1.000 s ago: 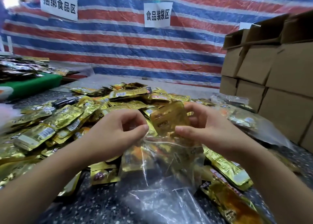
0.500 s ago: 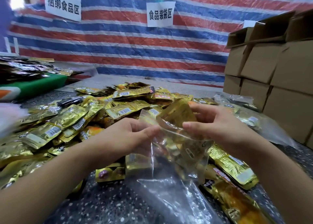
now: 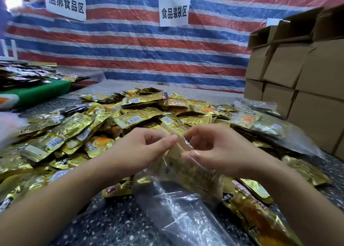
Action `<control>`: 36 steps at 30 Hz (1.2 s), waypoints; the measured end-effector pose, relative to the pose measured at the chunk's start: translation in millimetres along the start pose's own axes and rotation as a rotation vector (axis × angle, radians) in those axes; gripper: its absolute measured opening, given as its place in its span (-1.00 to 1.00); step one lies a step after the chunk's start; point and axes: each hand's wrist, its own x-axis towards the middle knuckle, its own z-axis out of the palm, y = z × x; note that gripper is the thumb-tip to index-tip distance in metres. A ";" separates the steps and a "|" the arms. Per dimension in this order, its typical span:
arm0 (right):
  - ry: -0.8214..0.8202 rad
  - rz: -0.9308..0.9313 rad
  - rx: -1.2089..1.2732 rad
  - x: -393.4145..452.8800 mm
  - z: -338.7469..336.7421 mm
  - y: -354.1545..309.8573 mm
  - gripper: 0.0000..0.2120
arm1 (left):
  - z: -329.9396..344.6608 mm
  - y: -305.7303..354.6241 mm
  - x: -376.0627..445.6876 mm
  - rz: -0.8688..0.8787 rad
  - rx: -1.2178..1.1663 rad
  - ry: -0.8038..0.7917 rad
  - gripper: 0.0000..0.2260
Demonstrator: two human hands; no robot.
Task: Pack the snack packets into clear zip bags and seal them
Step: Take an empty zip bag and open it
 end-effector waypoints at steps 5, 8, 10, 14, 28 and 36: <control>0.135 -0.042 0.030 -2.0 -0.5 -5.6 -0.59 | 3.8 1.5 -2.3 0.026 -0.048 0.050 -0.71; 0.051 -0.041 0.087 -6.5 -7.7 -9.5 -0.47 | 5.7 2.0 -1.9 0.012 -0.066 0.154 -0.74; 0.042 -0.079 0.024 -8.3 -11.2 -8.1 -0.62 | 6.6 4.6 -1.5 -0.001 -0.178 0.173 -0.71; 0.167 -0.161 0.028 -6.5 -12.9 -5.4 -0.95 | 3.2 7.6 1.1 -0.051 -0.401 0.152 -0.65; 0.533 -0.281 0.345 -2.4 -22.6 -1.4 -0.94 | -2.2 6.4 -11.2 -0.146 -0.081 -0.439 -0.70; 0.567 -0.323 0.418 -3.4 -23.5 -3.5 -0.99 | -5.4 10.9 -13.1 -0.202 -0.680 -0.599 -0.66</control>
